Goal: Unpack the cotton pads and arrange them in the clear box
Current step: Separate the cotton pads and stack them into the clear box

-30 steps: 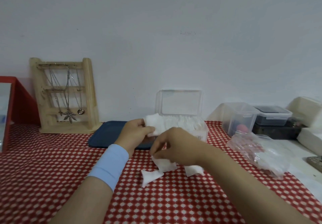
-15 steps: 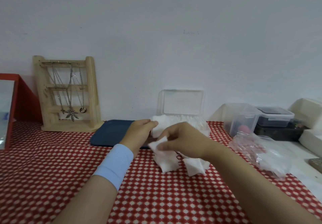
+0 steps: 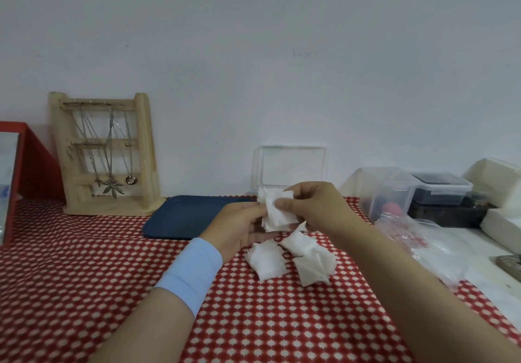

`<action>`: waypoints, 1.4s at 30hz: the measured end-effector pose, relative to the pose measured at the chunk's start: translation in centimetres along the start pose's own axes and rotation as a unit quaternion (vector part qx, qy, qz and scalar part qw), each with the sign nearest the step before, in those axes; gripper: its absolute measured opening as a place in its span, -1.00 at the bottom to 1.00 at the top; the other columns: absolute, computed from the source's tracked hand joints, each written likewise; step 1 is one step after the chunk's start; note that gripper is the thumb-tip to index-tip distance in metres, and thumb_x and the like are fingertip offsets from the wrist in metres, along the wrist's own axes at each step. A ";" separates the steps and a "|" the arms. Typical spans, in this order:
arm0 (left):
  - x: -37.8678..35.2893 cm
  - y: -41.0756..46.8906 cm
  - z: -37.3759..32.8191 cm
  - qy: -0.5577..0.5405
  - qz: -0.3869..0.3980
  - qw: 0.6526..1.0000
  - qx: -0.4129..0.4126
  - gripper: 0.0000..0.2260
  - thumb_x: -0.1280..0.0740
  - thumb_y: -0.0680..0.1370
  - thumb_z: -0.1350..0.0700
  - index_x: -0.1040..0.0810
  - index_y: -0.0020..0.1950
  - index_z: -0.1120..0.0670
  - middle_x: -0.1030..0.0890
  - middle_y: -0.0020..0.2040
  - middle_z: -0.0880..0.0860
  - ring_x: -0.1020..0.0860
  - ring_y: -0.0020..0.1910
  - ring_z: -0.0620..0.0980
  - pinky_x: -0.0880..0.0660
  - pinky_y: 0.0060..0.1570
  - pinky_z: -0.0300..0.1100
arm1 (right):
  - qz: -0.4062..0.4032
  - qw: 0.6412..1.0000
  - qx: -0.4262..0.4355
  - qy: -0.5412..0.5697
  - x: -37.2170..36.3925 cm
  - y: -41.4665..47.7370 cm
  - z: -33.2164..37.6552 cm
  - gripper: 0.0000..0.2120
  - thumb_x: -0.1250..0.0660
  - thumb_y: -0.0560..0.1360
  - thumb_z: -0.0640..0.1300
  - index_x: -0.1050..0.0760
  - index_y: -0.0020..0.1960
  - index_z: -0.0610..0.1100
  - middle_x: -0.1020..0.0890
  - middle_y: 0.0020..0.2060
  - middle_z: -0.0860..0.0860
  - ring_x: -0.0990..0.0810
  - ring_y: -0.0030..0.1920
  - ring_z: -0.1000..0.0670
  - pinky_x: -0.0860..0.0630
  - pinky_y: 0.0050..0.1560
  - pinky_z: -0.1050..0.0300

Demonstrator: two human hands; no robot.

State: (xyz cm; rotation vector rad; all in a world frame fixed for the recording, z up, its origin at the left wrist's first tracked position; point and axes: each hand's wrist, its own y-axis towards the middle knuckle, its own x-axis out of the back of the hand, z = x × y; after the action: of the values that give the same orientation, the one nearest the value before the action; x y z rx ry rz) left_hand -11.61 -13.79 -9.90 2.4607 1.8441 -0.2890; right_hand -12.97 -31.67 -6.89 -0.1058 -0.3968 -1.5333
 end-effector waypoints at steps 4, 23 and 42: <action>-0.5 -0.3 -0.4 -0.029 0.026 0.999 0.008 -0.72 -0.29 0.67 0.08 -0.59 0.29 0.21 -0.71 0.11 0.23 -0.71 0.09 0.14 -0.67 0.01 -0.08 | -0.051 0.996 -0.003 -0.077 -0.1 0.2 -0.2 -0.82 -0.60 0.39 -0.13 -0.65 -0.11 -0.17 -0.71 -0.26 -0.07 -0.63 -0.42 0.02 -0.66 -0.23 -0.10; 0.8 0.6 0.2 -0.018 -0.051 0.998 -0.015 -0.80 -0.38 0.60 0.28 -0.63 0.22 0.20 -0.72 0.13 0.16 -0.70 0.10 0.10 -0.68 -0.03 -0.12 | 0.077 0.852 -0.129 -0.502 0.3 0.7 -3.2 -0.55 -0.49 0.38 0.24 -0.51 0.06 -0.06 -0.57 -0.19 0.08 -0.59 -0.11 0.04 -0.58 -0.02 0.12; 0.2 0.3 0.3 0.035 -0.062 0.997 -0.001 -0.80 -0.38 0.63 0.10 -0.68 0.16 0.18 -0.74 0.07 0.14 -0.71 0.08 0.11 -0.67 -0.01 -0.07 | 0.081 0.997 -0.006 0.009 1.6 0.3 -0.3 -0.87 -0.45 0.55 -0.14 -0.69 0.00 -0.20 -0.75 -0.12 -0.12 -0.70 -0.19 -0.01 -0.65 -0.16 0.16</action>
State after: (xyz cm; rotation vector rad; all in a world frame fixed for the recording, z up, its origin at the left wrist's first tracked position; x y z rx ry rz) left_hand -11.32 -13.72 -10.28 2.3881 2.0291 -0.2087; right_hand -12.68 -33.23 -6.64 -0.1314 -0.3555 -1.3757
